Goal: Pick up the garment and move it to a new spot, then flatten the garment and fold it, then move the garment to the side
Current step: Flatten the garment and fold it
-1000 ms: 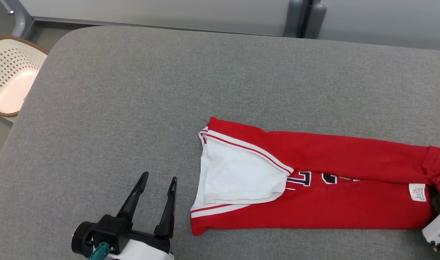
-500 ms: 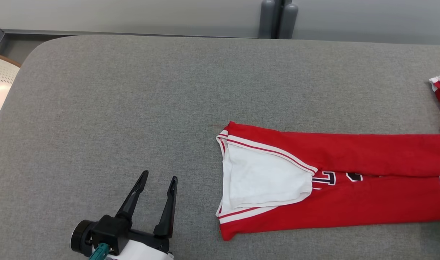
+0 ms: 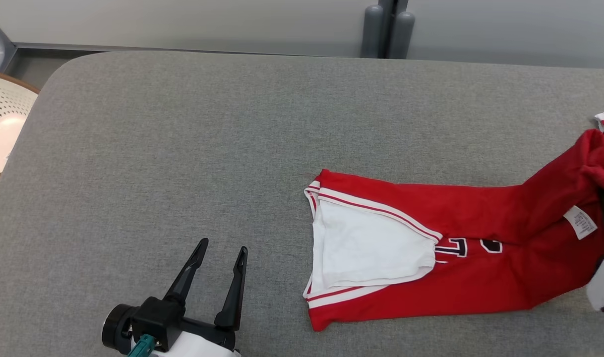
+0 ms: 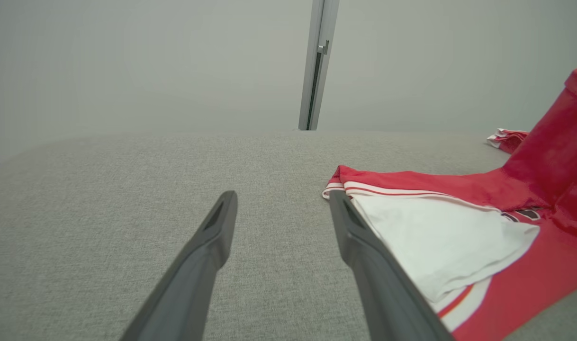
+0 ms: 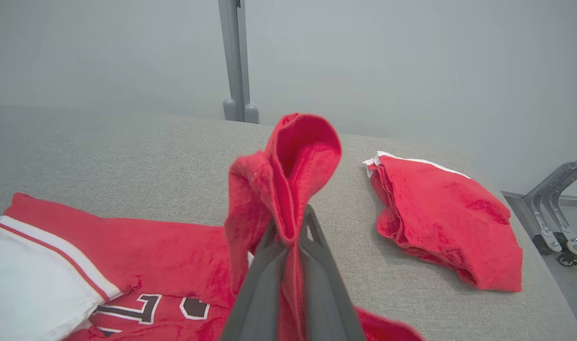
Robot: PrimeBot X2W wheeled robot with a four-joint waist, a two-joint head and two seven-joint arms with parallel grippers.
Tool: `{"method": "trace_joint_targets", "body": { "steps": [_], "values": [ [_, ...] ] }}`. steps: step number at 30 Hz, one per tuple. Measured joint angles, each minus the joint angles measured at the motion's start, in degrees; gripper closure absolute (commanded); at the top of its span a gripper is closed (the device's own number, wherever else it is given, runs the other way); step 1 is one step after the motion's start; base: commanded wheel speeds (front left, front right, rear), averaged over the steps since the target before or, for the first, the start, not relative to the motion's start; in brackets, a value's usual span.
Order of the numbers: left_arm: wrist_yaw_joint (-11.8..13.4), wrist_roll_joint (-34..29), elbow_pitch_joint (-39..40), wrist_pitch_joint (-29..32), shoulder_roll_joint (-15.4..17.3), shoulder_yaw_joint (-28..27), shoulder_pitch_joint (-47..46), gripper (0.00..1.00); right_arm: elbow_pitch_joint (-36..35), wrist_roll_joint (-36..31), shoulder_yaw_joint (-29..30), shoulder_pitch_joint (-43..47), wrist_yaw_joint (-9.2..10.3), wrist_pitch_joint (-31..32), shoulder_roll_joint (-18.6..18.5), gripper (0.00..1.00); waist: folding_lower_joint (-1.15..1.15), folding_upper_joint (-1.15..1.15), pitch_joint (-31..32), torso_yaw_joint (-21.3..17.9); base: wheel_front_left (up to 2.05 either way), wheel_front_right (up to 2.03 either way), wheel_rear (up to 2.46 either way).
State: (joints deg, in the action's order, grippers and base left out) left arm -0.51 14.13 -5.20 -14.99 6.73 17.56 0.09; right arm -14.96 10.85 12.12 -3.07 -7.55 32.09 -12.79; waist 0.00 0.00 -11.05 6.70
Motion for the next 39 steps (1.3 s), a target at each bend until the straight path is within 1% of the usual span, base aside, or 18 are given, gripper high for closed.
{"method": "trace_joint_targets", "body": {
  "steps": [2, 4, 6, 10, 14, 19, 26, 27, 28, 29, 30, 33, 36, 39],
  "values": [
    [-0.45, -0.11, -0.35, -0.01, -0.30, 0.01, -0.01, 0.00, -3.27, -2.01, -1.47, 0.14, 0.00, 1.62, 1.98, 1.00, 0.00, 0.00, 0.02, 0.73, 0.00, 0.00, 0.00],
    [-0.52, -0.34, -0.66, -0.01, -0.57, -0.01, -0.06, 0.00, -5.03, -3.75, -3.59, 0.07, 0.00, 2.38, 3.94, 1.00, 0.00, 0.00, 0.03, 1.55, 0.00, 0.00, 0.00],
    [-0.97, -0.55, -0.90, -0.01, -0.70, -0.09, -0.12, 0.00, -5.69, -4.14, -5.91, -0.52, 0.00, 2.65, 6.05, 1.00, 0.00, 0.00, 0.05, 2.37, 0.00, 0.00, 0.00],
    [-1.45, -0.96, -1.38, -0.01, -1.31, 0.01, -0.26, 0.00, -4.36, -4.39, -9.26, -2.04, 0.00, 2.11, 8.45, 1.00, 0.00, 0.00, 0.18, 4.10, 0.00, 0.00, 0.00],
    [-1.96, -1.04, -1.87, -0.01, -1.80, 0.07, -0.43, 0.00, -1.36, -4.19, -12.06, -2.81, 0.00, 1.43, 9.45, 1.00, 0.00, 0.00, 0.28, 6.11, 0.00, 0.00, 0.00],
    [-2.53, -1.15, -2.60, -0.01, -2.16, -0.08, -0.46, 0.00, 1.89, -3.04, -16.12, -2.85, 0.00, 0.68, 9.80, 1.00, 0.00, 0.00, 0.52, 8.34, 0.00, 0.00, 0.00],
    [-3.41, -1.44, -3.03, -0.01, -2.67, -0.42, -0.46, 0.00, 6.81, -0.16, -21.38, -2.74, 0.00, 0.14, 9.91, 1.00, 0.00, 0.00, 1.22, 10.24, 0.00, 0.00, 0.00],
    [-3.47, -1.45, -3.04, -0.01, -2.71, -0.44, -0.46, 0.00, 7.45, 0.44, -21.84, -2.75, 0.00, -0.33, 9.92, 0.82, 0.00, 0.00, 1.24, 10.38, 0.00, 0.00, 0.00],
    [-3.55, -1.45, -3.03, -0.01, -2.79, -0.51, -0.46, 0.00, 8.15, 0.74, -22.15, -2.88, 0.00, -0.64, 9.93, 0.59, 0.00, 0.00, 1.20, 10.48, 0.00, 0.00, 0.00],
    [-3.68, -1.45, -3.03, -0.01, -2.87, -0.59, -0.46, 0.00, 8.79, 1.40, -22.39, -3.03, 0.00, -0.94, 9.93, 0.25, 0.00, 0.00, 1.15, 10.55, 0.00, 0.00, 0.00],
    [-3.72, -1.46, -3.08, -0.01, -2.97, -0.69, -0.46, 0.00, 9.14, 2.52, -22.47, -3.16, 0.00, -1.90, 9.93, 0.00, 0.00, 0.00, 1.08, 10.58, 0.00, 0.00, 0.00],
    [-3.83, -1.47, -3.10, -0.01, -3.22, -1.15, -0.42, 0.00, 9.06, 5.94, -22.65, -4.45, 0.00, -5.01, 9.92, 0.00, 0.00, 0.00, 1.04, 10.38, 0.00, 0.00, 0.00],
    [-3.78, -1.54, -3.21, -0.01, -3.33, -1.97, -0.33, 0.00, 7.66, 9.58, -21.60, -5.23, 0.01, -8.92, 10.00, 0.00, 0.00, 0.00, 1.26, 9.49, 0.00, 0.00, 0.00],
    [-3.71, -1.62, -3.28, -0.01, -3.41, -2.23, -0.19, 0.00, 6.94, 11.57, -20.49, -5.25, 0.01, -9.73, 9.99, 0.00, 0.00, 0.00, 1.53, 8.67, 0.00, 0.00, 0.00]
  ]
}}
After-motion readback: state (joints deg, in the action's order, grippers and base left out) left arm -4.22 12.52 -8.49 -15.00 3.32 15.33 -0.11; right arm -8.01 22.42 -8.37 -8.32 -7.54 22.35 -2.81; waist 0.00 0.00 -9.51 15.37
